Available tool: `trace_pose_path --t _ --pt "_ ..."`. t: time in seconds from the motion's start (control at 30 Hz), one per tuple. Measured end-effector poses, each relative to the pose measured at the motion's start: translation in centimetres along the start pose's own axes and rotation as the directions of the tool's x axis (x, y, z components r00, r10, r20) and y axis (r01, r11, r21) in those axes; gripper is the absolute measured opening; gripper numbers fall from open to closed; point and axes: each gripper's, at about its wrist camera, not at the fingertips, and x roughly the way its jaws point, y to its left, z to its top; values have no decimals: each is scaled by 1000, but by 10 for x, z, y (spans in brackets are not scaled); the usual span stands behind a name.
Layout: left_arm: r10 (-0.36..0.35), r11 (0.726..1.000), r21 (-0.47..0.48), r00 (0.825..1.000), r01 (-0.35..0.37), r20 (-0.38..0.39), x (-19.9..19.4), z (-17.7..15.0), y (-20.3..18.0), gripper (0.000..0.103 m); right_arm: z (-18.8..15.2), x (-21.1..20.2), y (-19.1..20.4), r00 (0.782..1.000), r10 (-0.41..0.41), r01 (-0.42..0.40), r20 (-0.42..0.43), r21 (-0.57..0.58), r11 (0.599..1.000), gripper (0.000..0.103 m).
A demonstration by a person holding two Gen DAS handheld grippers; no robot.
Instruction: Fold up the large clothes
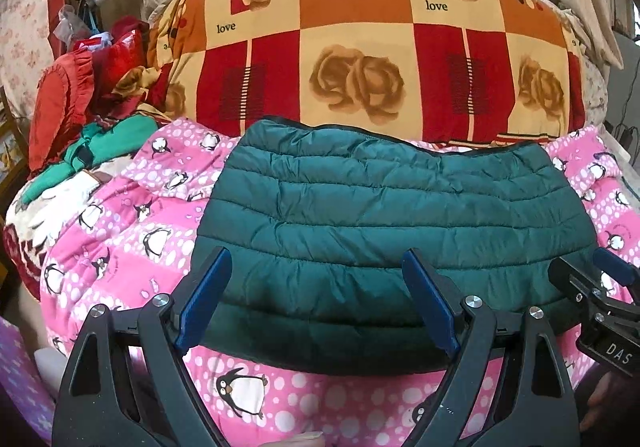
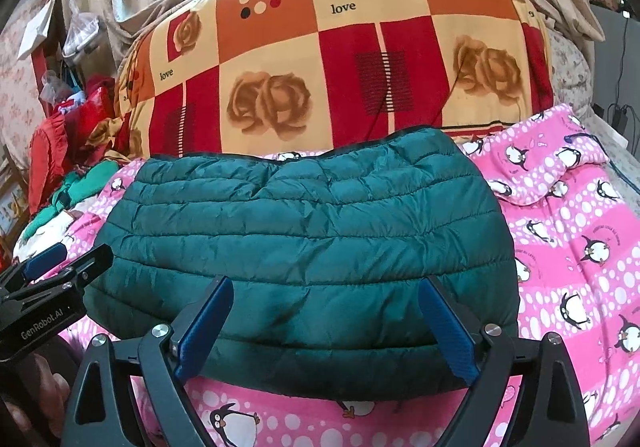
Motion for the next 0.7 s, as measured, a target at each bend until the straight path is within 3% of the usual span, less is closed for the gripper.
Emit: trace_pose_path --t 0.7 --pt "7 1000 -2 1000 -7 9 -4 -1 -1 87 -1 0 9 1000 5 -5 -12 -10 1000 93"
